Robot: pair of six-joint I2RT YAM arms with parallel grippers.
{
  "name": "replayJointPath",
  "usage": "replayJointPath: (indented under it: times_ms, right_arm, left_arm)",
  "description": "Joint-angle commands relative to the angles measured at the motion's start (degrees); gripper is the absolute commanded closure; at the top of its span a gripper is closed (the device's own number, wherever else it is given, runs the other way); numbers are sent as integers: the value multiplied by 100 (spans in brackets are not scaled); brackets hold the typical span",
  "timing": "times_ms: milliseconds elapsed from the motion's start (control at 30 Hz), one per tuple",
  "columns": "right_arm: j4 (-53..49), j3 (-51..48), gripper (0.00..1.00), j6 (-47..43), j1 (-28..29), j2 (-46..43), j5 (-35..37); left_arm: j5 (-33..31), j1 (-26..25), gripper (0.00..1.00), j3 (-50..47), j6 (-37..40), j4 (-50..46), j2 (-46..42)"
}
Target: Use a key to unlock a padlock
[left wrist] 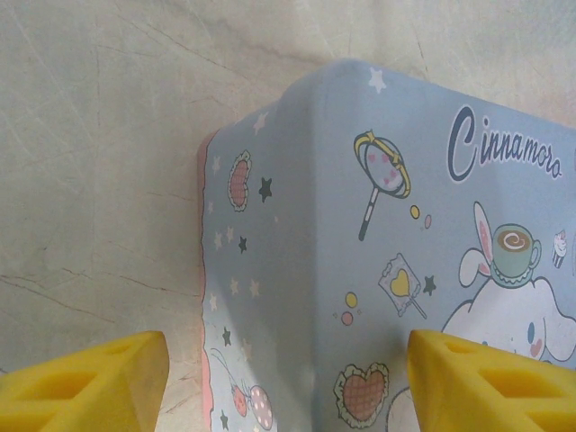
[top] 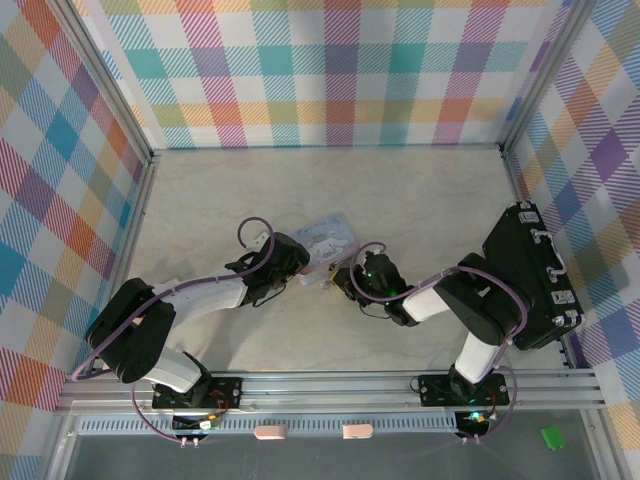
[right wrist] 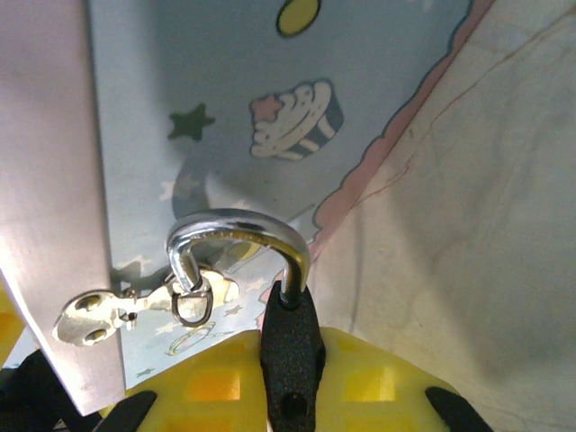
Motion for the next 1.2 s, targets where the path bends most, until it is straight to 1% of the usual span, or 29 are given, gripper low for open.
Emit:
replayJointPath:
  times_ms: [0, 133, 200, 267, 367, 433, 533, 633, 733, 867, 933, 1033, 1167]
  right_arm:
    - [87, -11, 91, 22, -75, -189, -64]
    - [-62, -55, 91, -62, -109, -294, -40]
    - [-322, -63, 91, -204, -142, -462, 2]
    - [-791, -57, 91, -464, -193, -764, 48]
    - [-2229, 84, 91, -1142, -292, -1461, 244]
    - [-3220, 227, 91, -1762, -319, -2005, 512]
    - [-4316, 434, 91, -2543, -422, -2631, 701]
    - [-5212, 715, 91, -3128, -465, -3036, 866]
    - [-5783, 869, 91, -3542, -494, -3439, 1005]
    - [-6756, 1189, 90, -4157, -529, -3949, 1363]
    - [-7224, 1376, 90, -4464, -548, -4138, 1533]
    - [-7968, 1722, 90, -4830, -579, -4320, 1804]
    - [-8713, 2088, 90, -5139, -612, -4383, 2053]
  left_arm:
    - [43, -39, 31, -61, -8, -511, 101]
    - [43, -40, 31, -84, -4, -516, 92]
    - [56, -37, 30, -65, 36, -503, 76]
    - [203, -7, 28, -16, 267, -427, 57]
    - [464, 82, 21, 161, 798, -523, -116]
    - [521, 125, 17, 279, 1217, -720, -368]
    - [487, 185, 14, 310, 1811, -971, -873]
    - [544, 317, 11, 116, 2331, -1001, -1445]
    - [341, 400, 10, -23, 2861, -1232, -1985]
    - [-305, 417, 9, -210, 3531, -1851, -2842]
    - [-618, 431, 8, -390, 3665, -2047, -3335]
    - [-769, 435, 6, -713, 3834, -2190, -4037]
    - [-973, 430, 5, -966, 4030, -2447, -4695]
